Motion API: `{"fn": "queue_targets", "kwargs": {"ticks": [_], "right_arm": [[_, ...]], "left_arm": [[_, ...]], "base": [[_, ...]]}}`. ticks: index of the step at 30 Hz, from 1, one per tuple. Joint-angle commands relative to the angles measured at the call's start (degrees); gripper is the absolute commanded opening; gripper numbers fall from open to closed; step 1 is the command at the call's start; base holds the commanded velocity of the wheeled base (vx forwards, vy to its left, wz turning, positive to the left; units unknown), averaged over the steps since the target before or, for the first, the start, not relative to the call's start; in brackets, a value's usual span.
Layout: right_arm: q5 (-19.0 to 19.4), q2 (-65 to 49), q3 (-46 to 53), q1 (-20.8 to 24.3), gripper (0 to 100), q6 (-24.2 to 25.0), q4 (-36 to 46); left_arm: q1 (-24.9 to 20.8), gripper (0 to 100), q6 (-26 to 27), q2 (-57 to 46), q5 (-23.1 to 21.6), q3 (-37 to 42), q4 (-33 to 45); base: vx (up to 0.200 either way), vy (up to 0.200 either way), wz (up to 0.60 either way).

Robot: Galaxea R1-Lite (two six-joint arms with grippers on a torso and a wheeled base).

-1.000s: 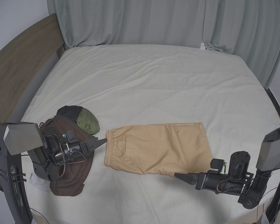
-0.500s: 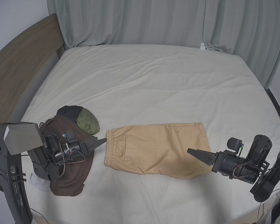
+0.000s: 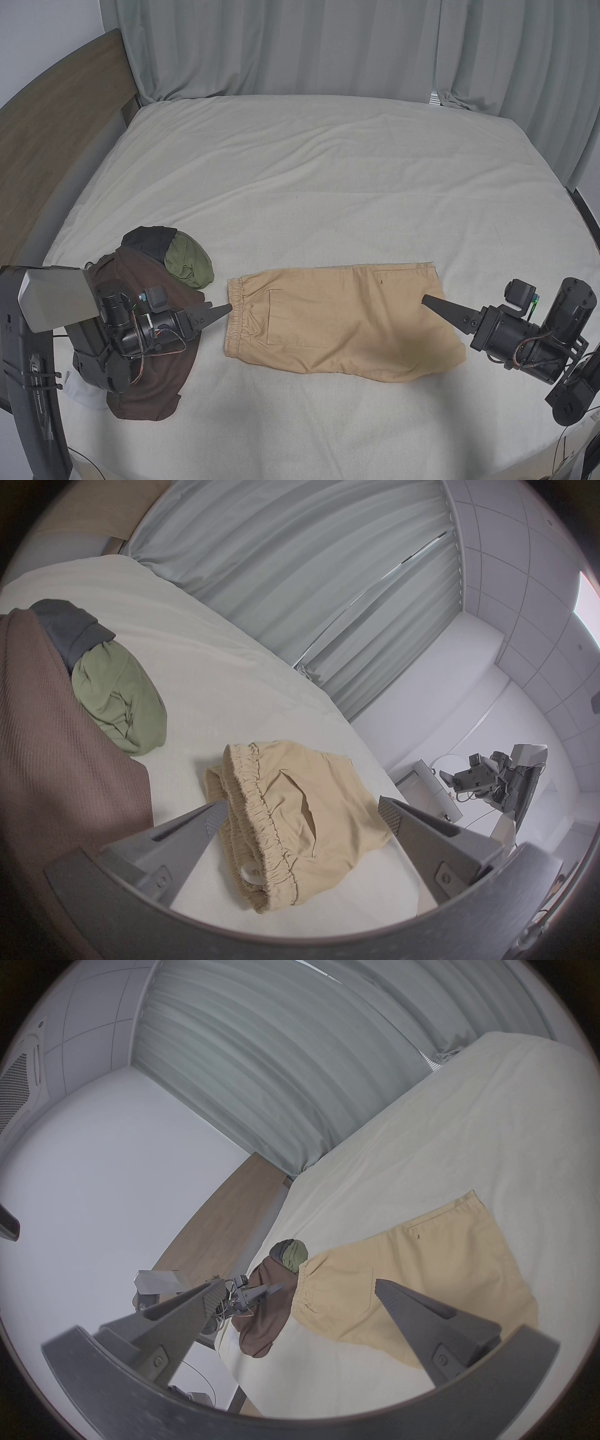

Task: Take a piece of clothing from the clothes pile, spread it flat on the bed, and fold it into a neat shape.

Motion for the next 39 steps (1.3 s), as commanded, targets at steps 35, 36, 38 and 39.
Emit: {"fn": "queue_targets", "kwargs": {"ticks": [35, 36, 38, 39], "right_arm": [[0.0, -1.1, -2.6, -1.7, 100, -2.6, 0.0], [0.0, -1.1, -2.6, -1.7, 100, -2.6, 0.0], [0.0, -1.1, -2.5, -1.7, 100, -2.6, 0.0], [0.0, -1.1, -2.5, -1.7, 100, -2.6, 0.0]], "left_arm": [[-6.4, 100, -0.6, 13.5, 9.3, -0.4, 0.3], [-6.9, 100, -0.8, 13.7, 9.8, -0.5, 0.3], [-7.5, 100, -1.6, 13.8, 10.2, -0.6, 0.2], [-7.9, 100, -3.0, 13.7, 10.3, -0.9, 0.2]], "base": [[0.0, 0.0, 0.0], [0.0, 0.0, 0.0], [0.0, 0.0, 0.0], [0.0, 0.0, 0.0]]}}
